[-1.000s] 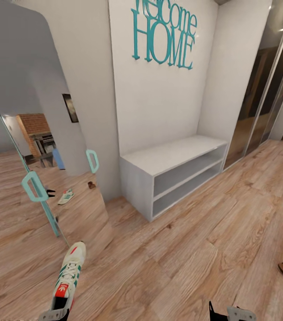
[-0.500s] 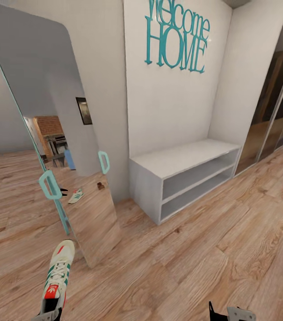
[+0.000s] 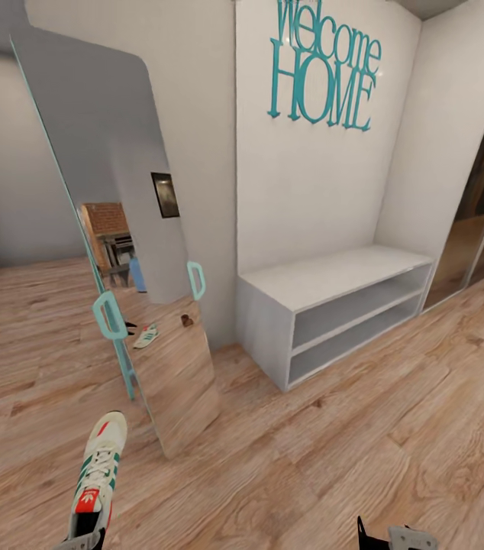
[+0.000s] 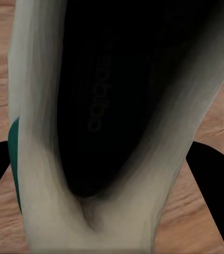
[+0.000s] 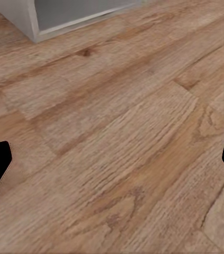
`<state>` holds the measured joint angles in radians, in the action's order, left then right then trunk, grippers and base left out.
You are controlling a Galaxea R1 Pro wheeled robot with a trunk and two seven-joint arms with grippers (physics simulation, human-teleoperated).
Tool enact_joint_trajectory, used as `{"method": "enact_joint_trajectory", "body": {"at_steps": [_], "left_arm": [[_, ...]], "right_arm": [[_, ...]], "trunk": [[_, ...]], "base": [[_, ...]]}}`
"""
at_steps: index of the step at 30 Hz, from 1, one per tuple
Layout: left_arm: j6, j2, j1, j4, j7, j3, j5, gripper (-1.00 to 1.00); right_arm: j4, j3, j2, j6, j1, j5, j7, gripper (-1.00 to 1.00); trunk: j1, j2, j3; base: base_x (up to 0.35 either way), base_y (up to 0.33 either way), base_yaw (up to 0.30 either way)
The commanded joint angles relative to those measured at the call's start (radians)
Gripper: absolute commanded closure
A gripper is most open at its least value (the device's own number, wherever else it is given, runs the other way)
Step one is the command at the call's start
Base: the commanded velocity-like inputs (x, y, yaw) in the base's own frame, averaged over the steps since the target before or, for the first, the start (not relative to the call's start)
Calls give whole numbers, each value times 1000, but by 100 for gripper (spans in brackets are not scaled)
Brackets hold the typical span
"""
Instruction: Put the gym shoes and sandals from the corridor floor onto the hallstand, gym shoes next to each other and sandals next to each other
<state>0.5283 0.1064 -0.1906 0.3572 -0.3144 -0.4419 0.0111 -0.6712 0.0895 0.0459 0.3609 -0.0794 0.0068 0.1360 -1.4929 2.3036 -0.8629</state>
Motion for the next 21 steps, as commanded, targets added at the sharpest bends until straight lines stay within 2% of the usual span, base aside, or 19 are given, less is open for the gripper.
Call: {"method": "enact_joint_trajectory", "body": {"at_steps": [1,21], "left_arm": [[1,-1,-1,-1,-11,-8,1,100],[3,1,-1,-1,-10,-9,3,100]], "right_arm": [[1,-1,0,3,0,1,3,-100],[1,0,0,3,0,1,4,-100]], "trunk": [[0,0,0],[0,0,27]], "base": [[0,0,155],[0,0,165]]}}
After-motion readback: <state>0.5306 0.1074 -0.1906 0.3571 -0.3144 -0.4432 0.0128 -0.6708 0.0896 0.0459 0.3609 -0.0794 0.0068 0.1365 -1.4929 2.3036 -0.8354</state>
